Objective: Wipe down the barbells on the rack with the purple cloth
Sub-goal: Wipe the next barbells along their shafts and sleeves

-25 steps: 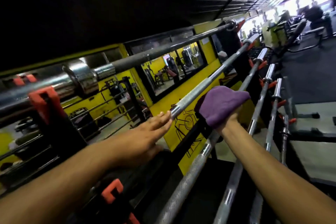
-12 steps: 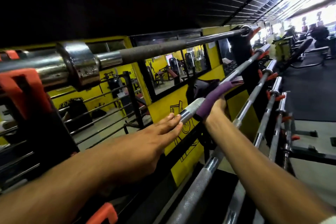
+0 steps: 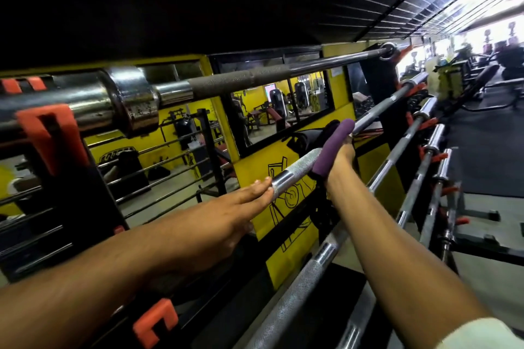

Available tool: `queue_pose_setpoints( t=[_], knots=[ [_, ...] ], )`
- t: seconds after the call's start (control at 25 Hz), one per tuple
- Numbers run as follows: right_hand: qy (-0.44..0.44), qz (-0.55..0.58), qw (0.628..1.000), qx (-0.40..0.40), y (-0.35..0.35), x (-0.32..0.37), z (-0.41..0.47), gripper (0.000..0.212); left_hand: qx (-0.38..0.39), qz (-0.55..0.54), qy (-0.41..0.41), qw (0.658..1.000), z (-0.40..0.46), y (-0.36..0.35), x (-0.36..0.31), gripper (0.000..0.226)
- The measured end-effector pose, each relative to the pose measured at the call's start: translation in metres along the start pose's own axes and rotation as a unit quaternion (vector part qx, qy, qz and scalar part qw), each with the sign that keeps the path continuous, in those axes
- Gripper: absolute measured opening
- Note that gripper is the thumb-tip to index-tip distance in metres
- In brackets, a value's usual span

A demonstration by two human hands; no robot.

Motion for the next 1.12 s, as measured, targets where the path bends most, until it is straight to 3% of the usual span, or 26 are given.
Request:
queue_pose_setpoints(
  t=[0.08, 0.2, 0.24, 0.36, 0.44, 0.52, 0.64, 0.88, 0.96, 1.12],
  knots=[
    [-0.049, 0.036, 0.998, -0.031, 0.007, 0.013, 0.007, 0.065, 0.003, 0.002, 0.024, 1.000, 0.001, -0.002, 0.004, 0.073],
    [-0.041, 0.008, 0.996, -0.077, 0.007, 0.027, 0.011, 0.080, 0.026, 0.005, 0.044, 0.999, 0.004, -0.002, 0.004, 0.072],
    [-0.039, 0.024, 0.996, -0.074, 0.003, 0.020, 0.002, 0.075, 0.020, 0.004, 0.046, 0.999, 0.004, -0.001, 0.003, 0.071],
    [-0.072, 0.069, 0.995, -0.029, -0.012, -0.023, -0.039, 0.032, 0.007, -0.002, 0.040, 0.999, 0.006, -0.001, 0.007, 0.071],
    [-0.090, 0.107, 0.990, -0.004, -0.018, -0.058, -0.060, 0.029, -0.001, 0.001, 0.043, 0.999, 0.006, 0.002, 0.005, 0.070],
    [-0.071, 0.081, 0.994, -0.006, -0.020, -0.068, -0.073, 0.030, 0.018, 0.011, 0.044, 0.999, 0.002, 0.000, 0.006, 0.072],
    [-0.011, 0.008, 0.999, -0.047, -0.010, -0.030, -0.032, 0.040, 0.063, 0.039, 0.031, 0.997, -0.006, -0.006, 0.006, 0.079],
    [0.061, 0.007, 0.995, -0.079, 0.012, 0.031, 0.047, 0.041, 0.041, 0.029, 0.040, 0.998, -0.003, -0.006, 0.001, 0.077],
    [0.017, -0.006, 0.998, -0.059, 0.009, 0.009, 0.037, 0.046, 0.041, 0.031, 0.048, 0.998, -0.004, -0.005, 0.003, 0.078],
    [-0.057, 0.009, 0.995, 0.076, -0.006, -0.064, -0.020, 0.058, 0.038, 0.054, 0.053, 0.996, -0.003, -0.004, 0.003, 0.083]
  ],
)
Point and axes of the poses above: each hand's wrist, its own z-axis towards the middle knuckle, its own y-axis out of the back of the hand, x = y × z, the point moved 6 cm from there along z, towards the middle knuckle, and after that the axes turned 14 degrees about -y, right-handed, at the moved point
